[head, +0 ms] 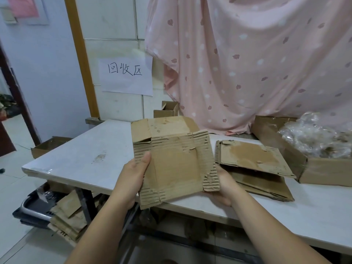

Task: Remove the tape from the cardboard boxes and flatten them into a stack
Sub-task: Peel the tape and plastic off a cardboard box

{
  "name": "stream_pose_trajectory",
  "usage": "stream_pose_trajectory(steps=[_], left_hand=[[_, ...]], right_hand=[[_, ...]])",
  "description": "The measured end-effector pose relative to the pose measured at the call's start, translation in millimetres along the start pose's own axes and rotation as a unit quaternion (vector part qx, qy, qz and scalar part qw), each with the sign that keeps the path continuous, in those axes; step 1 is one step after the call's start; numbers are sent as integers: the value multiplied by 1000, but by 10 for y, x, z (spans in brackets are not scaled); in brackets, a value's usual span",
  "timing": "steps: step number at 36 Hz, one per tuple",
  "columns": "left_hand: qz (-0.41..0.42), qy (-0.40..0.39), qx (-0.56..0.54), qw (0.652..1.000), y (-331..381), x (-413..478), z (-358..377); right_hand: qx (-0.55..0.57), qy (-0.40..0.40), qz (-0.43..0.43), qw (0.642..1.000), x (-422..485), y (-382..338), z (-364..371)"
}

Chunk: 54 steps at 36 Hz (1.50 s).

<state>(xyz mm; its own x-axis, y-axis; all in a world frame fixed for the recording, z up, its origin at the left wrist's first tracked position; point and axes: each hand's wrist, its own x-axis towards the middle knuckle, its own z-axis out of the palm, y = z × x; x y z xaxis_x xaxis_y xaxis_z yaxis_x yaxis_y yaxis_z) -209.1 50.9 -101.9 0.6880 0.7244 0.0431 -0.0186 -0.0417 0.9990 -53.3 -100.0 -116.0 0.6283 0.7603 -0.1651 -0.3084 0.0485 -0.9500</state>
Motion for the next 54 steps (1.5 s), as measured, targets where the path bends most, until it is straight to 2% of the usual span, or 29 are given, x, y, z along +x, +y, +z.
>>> stream_pose_trajectory(steps=[4, 8, 15, 18, 21, 24, 26, 30, 34, 37, 39, 41, 44, 47, 49, 50, 53, 54], left_hand=[[-48, 41, -84, 994, -79, 49, -19], [-12, 118, -101, 988, -180, 108, -12], [-41, 146, -230, 961, -280, 210, 45], [-36, 135, -259, 956, -295, 205, 160], [-43, 118, -284, 951, -280, 173, 272], [-45, 78, -308, 947, -238, 137, 321], [-41, 69, -313, 946, -190, 127, 312], [-20, 79, -321, 944, -77, 190, 297], [17, 67, -238, 969, 88, 250, 458], [50, 26, -177, 983, 209, 280, 704], [86, -14, -150, 985, 272, 287, 904], [110, -60, -151, 981, 323, 293, 1100], [108, -110, -136, 979, 323, 334, 1354], [117, -176, 12, 977, 222, 360, 1590], [127, -209, 133, 961, 100, 367, 1734], [157, -214, 212, 941, 18, 389, 1798], [250, -233, 418, 842, -254, 488, 1934], [248, -241, 443, 827, -330, 502, 1958]], right_hand=[[42, -24, -20, 999, -12, -19, -14], [133, -32, -12, 990, 2, -55, -26], [220, -55, -15, 974, 0, 24, 46], [139, -67, 33, 987, -35, 91, 154], [69, -25, 30, 997, -44, 119, 252], [62, 61, -23, 996, -8, 64, 239], [-3, 111, -87, 990, 9, 3, 152], [-142, 195, -194, 951, -44, -199, -103], [-193, 290, -258, 901, -85, -435, -445], [-270, 370, -270, 847, -132, -604, -693], [-282, 412, -272, 823, -162, -698, -869], [-258, 439, -271, 817, -177, -758, -1039], [-160, 468, -251, 832, -186, -786, -1228], [-51, 466, -245, 848, -221, -764, -1315], [-11, 453, -242, 858, -226, -726, -1337], [2, 445, -240, 863, -229, -702, -1339], [29, 415, -242, 877, -220, -655, -1296], [36, 399, -242, 884, -210, -637, -1280]])
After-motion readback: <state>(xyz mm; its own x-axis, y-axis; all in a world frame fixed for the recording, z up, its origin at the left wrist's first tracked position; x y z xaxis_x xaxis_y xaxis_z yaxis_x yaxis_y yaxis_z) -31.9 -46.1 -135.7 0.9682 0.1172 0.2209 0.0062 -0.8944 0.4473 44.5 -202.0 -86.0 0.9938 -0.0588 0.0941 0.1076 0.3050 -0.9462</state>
